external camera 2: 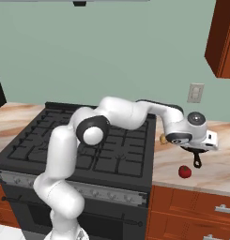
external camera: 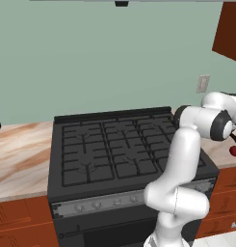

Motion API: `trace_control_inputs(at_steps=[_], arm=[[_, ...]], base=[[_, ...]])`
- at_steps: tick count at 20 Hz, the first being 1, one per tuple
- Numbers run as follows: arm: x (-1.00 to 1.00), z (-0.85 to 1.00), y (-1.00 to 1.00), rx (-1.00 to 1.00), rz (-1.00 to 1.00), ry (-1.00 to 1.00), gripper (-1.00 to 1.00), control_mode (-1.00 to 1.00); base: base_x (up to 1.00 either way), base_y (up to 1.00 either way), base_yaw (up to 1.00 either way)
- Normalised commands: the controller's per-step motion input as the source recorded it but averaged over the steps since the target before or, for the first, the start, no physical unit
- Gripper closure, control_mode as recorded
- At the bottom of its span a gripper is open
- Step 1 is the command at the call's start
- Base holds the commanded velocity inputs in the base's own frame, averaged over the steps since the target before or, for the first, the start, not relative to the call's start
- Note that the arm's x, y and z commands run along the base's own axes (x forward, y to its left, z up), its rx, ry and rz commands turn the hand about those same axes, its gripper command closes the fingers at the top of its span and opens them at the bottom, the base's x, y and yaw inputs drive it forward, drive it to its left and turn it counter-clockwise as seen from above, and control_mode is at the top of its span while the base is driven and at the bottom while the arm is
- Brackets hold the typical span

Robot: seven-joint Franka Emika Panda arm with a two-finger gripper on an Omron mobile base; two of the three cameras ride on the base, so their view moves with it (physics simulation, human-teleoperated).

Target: Place the pan on the front right burner on the stove. Then place the tomato and the onion in the pan and turn on the front right burner.

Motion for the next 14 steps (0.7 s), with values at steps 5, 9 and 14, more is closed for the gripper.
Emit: trace_control_inputs(at_steps=[5,9,14], arm=[[0.0,-0.07,0.0,0.0,0.0,0.0,-1.0,-1.0],[0.0,-0.07,0.0,0.0,0.0,0.0,-1.0,-1.0],[0.0,-0.16,0.0,0.0,0.0,0.0,-1.0,-1.0]], base=[[0.0,0.0,0.0],[0.0,0.0,0.0],[0.0,0.0,0.0]])
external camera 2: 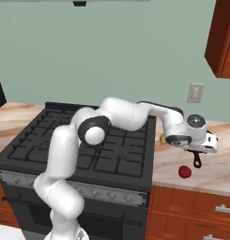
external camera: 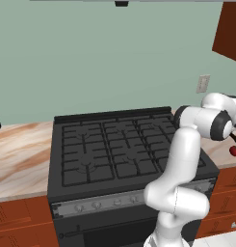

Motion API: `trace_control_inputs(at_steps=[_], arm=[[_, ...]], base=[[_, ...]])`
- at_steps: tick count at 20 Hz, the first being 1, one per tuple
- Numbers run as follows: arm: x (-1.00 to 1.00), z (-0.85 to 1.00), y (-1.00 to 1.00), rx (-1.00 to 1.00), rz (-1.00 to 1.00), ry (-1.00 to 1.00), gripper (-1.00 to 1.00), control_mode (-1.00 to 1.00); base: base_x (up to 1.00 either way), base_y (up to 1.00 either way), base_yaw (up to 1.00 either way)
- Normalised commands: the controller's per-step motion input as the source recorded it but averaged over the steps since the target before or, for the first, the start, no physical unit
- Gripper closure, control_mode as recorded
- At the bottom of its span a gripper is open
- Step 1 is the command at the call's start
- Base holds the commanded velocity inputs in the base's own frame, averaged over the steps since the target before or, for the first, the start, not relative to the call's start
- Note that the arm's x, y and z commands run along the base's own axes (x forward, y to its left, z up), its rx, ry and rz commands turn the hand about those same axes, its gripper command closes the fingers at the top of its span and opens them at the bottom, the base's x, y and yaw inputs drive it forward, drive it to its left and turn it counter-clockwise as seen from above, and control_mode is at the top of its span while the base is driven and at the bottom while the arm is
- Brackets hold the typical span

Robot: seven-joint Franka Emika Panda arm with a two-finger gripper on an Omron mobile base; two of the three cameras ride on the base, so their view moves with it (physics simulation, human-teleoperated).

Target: Place the pan on the front right burner on the stove. Then place the tomato and the onion in the pan and turn on the front right burner.

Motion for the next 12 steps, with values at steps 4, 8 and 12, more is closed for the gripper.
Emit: trace_control_inputs(at_steps=[4,8,12], arm=[[0.0,-0.19,0.0,0.0,0.0,0.0,-1.0,-1.0],[0.0,-0.12,0.0,0.0,0.0,0.0,-1.0,-1.0],[0.0,-0.16,0.0,0.0,0.0,0.0,-1.0,-1.0]], base=[[0.0,0.0,0.0],[0.0,0.0,0.0],[0.0,0.0,0.0]])
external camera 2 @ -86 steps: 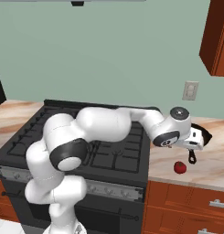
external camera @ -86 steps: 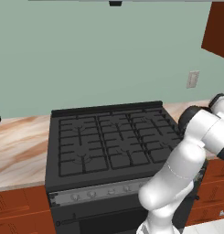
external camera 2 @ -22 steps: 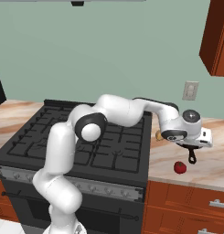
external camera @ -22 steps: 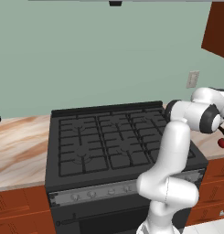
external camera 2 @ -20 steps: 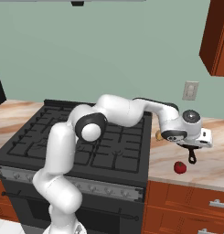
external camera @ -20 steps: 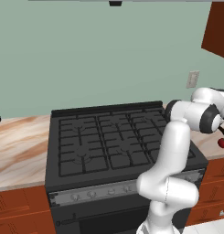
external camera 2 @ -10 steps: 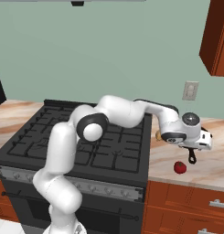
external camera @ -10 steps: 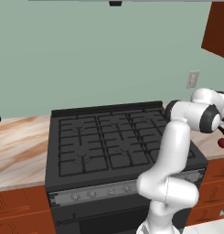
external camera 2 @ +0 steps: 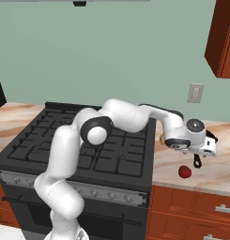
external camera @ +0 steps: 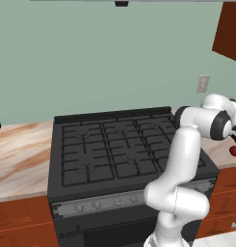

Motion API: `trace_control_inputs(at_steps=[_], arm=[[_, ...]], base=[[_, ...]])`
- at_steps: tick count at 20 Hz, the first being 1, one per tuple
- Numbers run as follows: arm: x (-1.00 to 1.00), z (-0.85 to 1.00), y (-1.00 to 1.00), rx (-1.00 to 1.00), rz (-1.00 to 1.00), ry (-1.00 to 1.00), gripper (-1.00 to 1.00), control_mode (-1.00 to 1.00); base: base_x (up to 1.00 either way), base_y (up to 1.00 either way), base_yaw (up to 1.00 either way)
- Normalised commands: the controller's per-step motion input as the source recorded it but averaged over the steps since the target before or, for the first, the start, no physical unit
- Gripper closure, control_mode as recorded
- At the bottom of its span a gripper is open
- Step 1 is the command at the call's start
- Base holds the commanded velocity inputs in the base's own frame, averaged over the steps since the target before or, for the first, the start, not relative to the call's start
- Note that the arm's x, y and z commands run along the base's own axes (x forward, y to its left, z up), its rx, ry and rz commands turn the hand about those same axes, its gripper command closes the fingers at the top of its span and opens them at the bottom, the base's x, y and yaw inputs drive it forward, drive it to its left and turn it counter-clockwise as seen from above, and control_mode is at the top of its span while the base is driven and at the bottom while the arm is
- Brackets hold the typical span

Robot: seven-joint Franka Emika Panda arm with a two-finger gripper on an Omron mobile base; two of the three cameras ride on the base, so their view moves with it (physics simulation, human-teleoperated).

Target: Place the pan on the front right burner on the stove. Then place the tomato and the onion in the pan and turn on the front right burner.

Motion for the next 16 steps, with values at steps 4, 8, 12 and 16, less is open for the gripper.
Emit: trace_control_inputs(at_steps=[4,8,12,16], arm=[[0.03,-0.13,0.0,0.0,0.0,0.0,-1.0,-1.0],[0.09,0.0,-0.14,0.0,0.03,0.0,-1.0,-1.0],[0.06,0.0,-0.13,0.0,0.04,0.0,-1.0,-1.0],[0.02,0.0,-0.12,0.0,0.04,0.0,-1.0,-1.0]], base=[[0.0,0.0,0.0],[0.0,0.0,0.0],[0.0,0.0,0.0],[0.0,0.0,0.0]])
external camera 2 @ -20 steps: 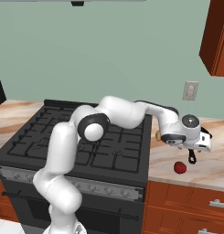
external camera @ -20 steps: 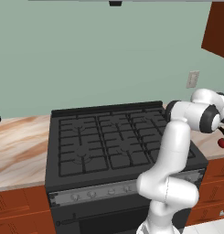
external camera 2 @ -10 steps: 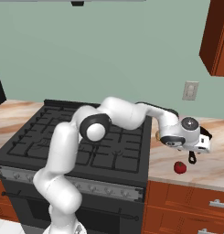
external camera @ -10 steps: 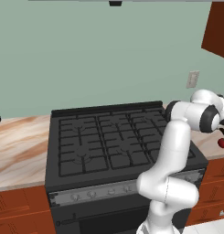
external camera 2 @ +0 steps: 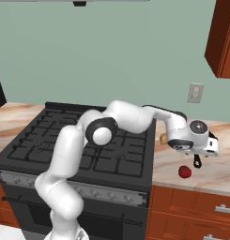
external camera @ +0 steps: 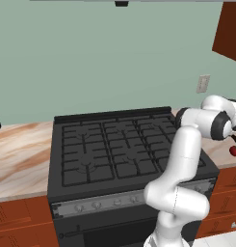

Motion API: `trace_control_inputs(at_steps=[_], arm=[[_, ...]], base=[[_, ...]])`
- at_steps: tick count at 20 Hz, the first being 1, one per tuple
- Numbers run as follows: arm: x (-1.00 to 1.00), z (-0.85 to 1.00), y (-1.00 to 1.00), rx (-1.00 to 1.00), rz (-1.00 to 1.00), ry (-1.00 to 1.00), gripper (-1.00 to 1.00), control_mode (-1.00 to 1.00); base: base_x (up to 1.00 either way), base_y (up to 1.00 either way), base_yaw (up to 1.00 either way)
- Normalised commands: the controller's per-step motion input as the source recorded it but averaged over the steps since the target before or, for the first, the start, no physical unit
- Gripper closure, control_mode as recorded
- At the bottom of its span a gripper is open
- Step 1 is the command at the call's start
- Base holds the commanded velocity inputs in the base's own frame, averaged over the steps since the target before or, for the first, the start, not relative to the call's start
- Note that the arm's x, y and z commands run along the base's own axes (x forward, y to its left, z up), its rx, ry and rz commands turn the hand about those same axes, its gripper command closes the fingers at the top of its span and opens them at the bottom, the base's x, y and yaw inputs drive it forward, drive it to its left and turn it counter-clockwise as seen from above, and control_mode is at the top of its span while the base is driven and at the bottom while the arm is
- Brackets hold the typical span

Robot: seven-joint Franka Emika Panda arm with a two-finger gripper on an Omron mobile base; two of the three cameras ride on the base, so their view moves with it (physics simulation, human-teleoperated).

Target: Place the pan on the front right burner on the stove. Then place the tomato and the onion in the pan and turn on the front right burner.

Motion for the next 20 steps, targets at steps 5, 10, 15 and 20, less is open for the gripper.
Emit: trace_control_inputs(at_steps=[5,10,15,20], arm=[[0.0,0.0,-0.03,0.0,0.03,0.0,-1.0,-1.0],[0.0,0.0,0.0,0.0,0.02,0.0,-1.0,-1.0],[0.0,-0.03,0.0,0.0,0.0,0.0,-1.0,-1.0],[0.0,-0.12,0.02,0.0,0.0,0.0,-1.0,-1.0]], base=[[0.0,0.0,0.0],[0.0,0.0,0.0],[0.0,0.0,0.0],[0.0,0.0,0.0]])
